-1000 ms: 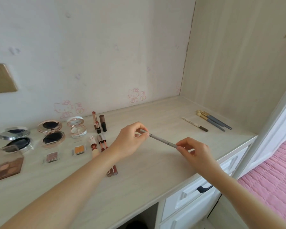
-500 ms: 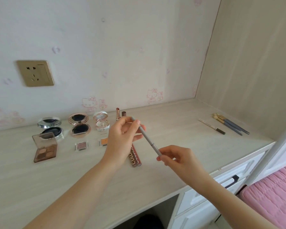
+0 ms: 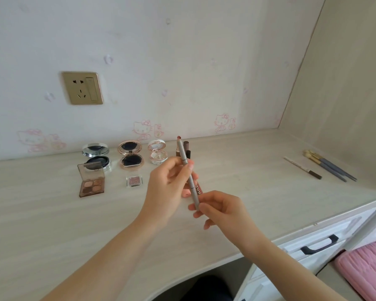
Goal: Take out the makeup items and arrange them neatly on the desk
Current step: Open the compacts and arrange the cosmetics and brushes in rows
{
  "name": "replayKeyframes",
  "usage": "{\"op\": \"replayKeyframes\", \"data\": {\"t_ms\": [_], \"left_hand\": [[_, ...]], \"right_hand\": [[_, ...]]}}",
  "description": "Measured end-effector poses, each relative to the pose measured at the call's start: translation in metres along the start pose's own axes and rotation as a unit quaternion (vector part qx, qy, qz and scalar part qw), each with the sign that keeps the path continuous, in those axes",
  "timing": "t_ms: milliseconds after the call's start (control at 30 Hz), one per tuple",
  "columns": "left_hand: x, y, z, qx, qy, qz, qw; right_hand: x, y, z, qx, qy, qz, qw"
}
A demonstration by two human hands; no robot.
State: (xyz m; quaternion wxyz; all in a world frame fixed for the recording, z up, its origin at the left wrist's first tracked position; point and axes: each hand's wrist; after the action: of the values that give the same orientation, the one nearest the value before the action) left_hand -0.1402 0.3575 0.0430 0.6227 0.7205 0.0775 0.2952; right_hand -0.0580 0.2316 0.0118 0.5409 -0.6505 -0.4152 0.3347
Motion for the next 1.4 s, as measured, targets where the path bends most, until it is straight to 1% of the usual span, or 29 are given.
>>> {"op": "replayKeyframes", "data": {"t_ms": [67,133,200,267,333,400,467,567,633,700,800,867,967,1067,1133,1267,1400], "left_hand": [[-0.001,0.001,-0.006,0.016,-0.005,0.016,1.0],[-0.004,0.0,-0.015,0.058,-0.031,0.017,0.998],[-0.008,-0.003,-0.024,0.116,-0.063,0.006,0.991],[-0.014,-0.009,-0.034,0.189,-0.076,-0.001,0.979],[-0.018,-0.016,-0.044,0.288,-0.07,0.022,0.955],[-0.021,-0.022,-0.053,0.368,-0.079,0.046,0.926],[-0.026,-0.028,-0.061,0.413,-0.093,0.039,0.905],[-0.035,-0.034,-0.071,0.469,-0.096,0.03,0.877],[-0.041,-0.037,-0.075,0.497,-0.096,0.037,0.862],[-0.044,-0.041,-0.076,0.523,-0.098,0.045,0.845],[-0.046,-0.048,-0.075,0.58,-0.089,0.066,0.807],[-0.047,-0.056,-0.074,0.618,-0.077,0.097,0.776],[-0.047,-0.063,-0.073,0.664,-0.065,0.132,0.733],[-0.047,-0.063,-0.073,0.696,-0.067,0.144,0.7],[-0.048,-0.063,-0.073,0.701,-0.075,0.145,0.694],[-0.051,-0.065,-0.071,0.693,-0.076,0.125,0.706],[-0.052,-0.061,-0.074,0.681,-0.084,0.102,0.72]], "right_hand": [[0.003,0.0,0.004,-0.024,-0.013,0.001,1.0],[0.007,-0.001,0.005,-0.061,-0.019,0.006,0.998],[0.011,-0.003,0.003,-0.08,-0.016,0.007,0.997],[0.016,-0.008,0.002,-0.062,-0.006,0.003,0.998],[0.019,-0.015,0.001,-0.03,-0.002,-0.003,1.0],[0.024,-0.019,0.002,-0.023,-0.01,-0.008,1.0],[0.027,-0.019,0.006,-0.061,-0.027,-0.011,0.998],[0.031,-0.011,0.017,-0.152,-0.056,-0.013,0.987],[0.033,-0.003,0.024,-0.215,-0.071,-0.019,0.974],[0.034,0.005,0.028,-0.284,-0.069,-0.051,0.955],[0.038,0.022,0.032,-0.392,-0.025,-0.15,0.907],[0.042,0.035,0.034,-0.454,0.005,-0.187,0.871],[0.045,0.046,0.036,-0.502,0.046,-0.214,0.837],[0.045,0.048,0.04,-0.531,0.073,-0.235,0.811],[0.045,0.047,0.042,-0.55,0.081,-0.245,0.794],[0.044,0.047,0.041,-0.573,0.083,-0.27,0.769],[0.043,0.047,0.041,-0.573,0.094,-0.283,0.763]]}}
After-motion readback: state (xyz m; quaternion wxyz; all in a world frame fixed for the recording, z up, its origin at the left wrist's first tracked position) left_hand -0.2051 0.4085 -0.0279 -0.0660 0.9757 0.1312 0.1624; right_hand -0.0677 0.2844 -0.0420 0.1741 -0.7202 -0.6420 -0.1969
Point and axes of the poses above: each hand's wrist, its own x-axis towards the middle knuckle, its own z-axis out of the palm, y = z × x, and after that the axes turned 13 degrees about -y, right-handed
